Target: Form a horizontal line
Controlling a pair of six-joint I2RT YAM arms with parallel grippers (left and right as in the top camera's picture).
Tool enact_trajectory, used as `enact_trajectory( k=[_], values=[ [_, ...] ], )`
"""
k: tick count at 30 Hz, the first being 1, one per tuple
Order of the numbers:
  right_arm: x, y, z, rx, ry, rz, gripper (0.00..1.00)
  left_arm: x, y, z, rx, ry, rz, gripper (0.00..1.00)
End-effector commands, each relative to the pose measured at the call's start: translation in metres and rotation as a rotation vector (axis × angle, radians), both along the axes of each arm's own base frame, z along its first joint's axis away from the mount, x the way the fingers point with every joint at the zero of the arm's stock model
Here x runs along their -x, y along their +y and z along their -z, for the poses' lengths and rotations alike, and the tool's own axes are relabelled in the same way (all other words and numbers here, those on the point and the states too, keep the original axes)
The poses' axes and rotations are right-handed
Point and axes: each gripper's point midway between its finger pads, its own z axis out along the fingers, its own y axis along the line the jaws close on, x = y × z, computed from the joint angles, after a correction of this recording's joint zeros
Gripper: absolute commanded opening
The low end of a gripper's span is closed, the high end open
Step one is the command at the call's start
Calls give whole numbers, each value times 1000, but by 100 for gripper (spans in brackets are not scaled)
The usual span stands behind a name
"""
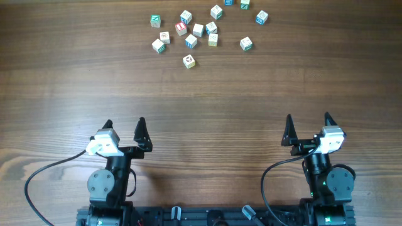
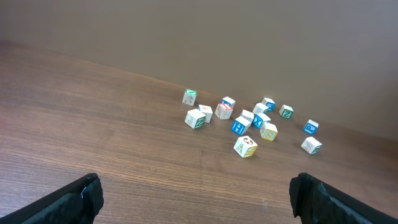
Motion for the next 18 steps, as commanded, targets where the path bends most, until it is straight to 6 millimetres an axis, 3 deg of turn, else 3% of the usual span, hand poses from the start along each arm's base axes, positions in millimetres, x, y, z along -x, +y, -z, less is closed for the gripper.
enact_trajectory(
  k=[1,7,13,18],
  values=[
    [1,4,-2,17,-12,-21,100,0,-3,1,-18,-3,19,100],
    [1,4,-2,17,-12,-21,100,0,-5,1,-18,-3,30,100],
    [1,4,-2,16,-13,-21,100,6,-35,-4,-5,-13,210,100],
    [1,4,-2,17,-12,-21,100,12,-38,-7,-3,31,230,100]
  ],
)
